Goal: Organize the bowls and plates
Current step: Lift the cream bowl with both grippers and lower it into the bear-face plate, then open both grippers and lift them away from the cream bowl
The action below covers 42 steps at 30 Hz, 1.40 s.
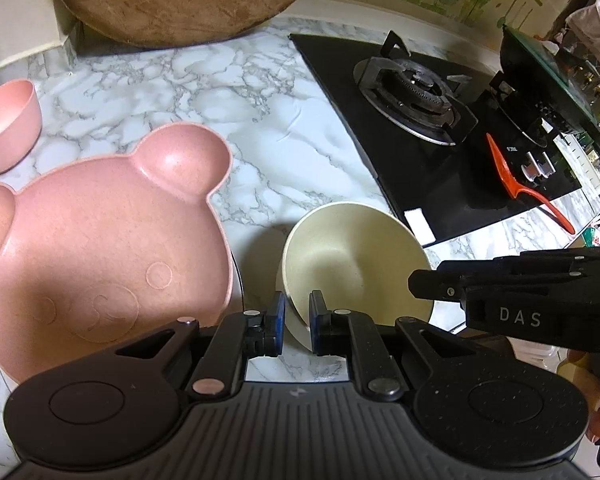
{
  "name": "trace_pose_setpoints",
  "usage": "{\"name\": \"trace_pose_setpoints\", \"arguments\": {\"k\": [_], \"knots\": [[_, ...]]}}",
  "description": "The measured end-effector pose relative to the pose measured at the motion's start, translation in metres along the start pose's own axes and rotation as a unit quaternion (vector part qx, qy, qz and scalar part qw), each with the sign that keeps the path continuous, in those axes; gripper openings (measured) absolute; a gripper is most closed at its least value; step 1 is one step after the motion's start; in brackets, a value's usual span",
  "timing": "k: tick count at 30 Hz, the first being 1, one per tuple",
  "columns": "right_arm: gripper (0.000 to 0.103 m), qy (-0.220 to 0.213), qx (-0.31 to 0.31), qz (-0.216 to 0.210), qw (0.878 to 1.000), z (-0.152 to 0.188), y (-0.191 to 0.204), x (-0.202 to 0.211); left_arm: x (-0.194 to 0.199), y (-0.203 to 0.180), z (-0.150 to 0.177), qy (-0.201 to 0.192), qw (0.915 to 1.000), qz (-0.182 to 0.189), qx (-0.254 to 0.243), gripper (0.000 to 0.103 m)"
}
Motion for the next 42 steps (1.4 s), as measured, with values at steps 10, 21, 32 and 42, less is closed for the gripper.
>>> {"name": "trace_pose_setpoints", "arguments": {"k": [10,21,32,42], "knots": [[0.035,-0.054,0.035,-0.020,0.998,-0.016,0.023,0.038,0.039,-0.007,-0.007,-0.055,0.9982,0.007,-0.023,0.012],[0.043,-0.092,0.070,-0.046,0.992,-0.030,0.054,0.058,0.080,0.007,-0.016,-0.110,0.9938,-0.013,-0.009,0.012],[0.063,-0.124,0.100,-0.080,0.984,-0.053,0.096,0.072,0.115,0.039,-0.017,-0.157,0.9861,-0.049,0.026,0.023],[0.084,-0.136,0.130,-0.101,0.977,-0.076,0.134,0.067,0.141,0.085,-0.022,-0.196,0.9724,-0.103,0.073,0.045]]}}
Point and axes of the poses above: each gripper's, at about its wrist camera, not at the fingertips, and x roughly against the way its jaws point, y to its left, z to its underside, the point moved 1 cm from there along -x, roughly the way its jaws point, and after that the axes turned 5 degrees about z, right-handed, at the moved point
